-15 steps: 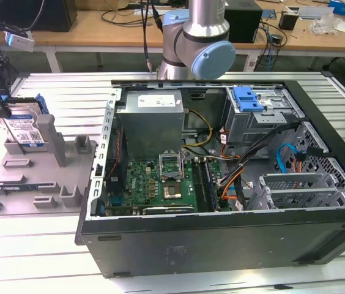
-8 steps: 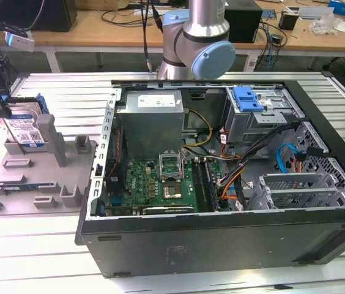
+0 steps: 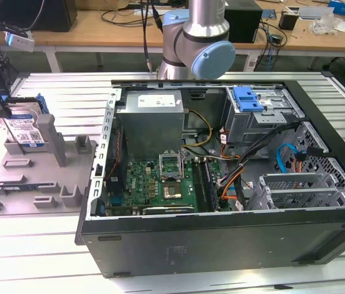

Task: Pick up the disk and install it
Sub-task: 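Pick up the disk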

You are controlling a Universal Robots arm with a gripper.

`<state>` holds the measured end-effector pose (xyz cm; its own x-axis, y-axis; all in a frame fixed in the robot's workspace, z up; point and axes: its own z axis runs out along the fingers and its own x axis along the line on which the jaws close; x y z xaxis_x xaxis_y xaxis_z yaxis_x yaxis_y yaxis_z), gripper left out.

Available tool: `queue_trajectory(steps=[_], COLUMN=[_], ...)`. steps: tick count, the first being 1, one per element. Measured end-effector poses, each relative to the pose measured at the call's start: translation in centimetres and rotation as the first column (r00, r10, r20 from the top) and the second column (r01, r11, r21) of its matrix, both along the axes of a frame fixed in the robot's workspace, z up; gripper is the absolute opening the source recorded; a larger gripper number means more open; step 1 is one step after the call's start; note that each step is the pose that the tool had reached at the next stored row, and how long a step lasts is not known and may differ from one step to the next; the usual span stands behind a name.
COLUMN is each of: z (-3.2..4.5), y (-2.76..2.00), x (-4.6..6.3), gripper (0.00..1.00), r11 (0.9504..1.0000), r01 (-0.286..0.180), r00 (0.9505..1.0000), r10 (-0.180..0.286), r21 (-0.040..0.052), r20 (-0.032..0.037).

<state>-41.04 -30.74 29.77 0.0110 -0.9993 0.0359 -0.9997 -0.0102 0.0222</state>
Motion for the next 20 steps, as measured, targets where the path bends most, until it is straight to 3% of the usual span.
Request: queue_trajectory(steps=[5,10,20], z=[-0.01,0.07,0.11], y=[0.0,0.01,-0.04], x=[0.0,0.0,-0.01], gripper=[0.37,0.37,0.37], r11=[1.0,0.9998,0.9998], r01=[0.0,0.0,0.0], r00=[1.0,1.0,1.0], r10=[0.0,0.0,0.0], r21=[0.0007,0.0204,0.0217], r20=[0.0,0.0023,0.0025])
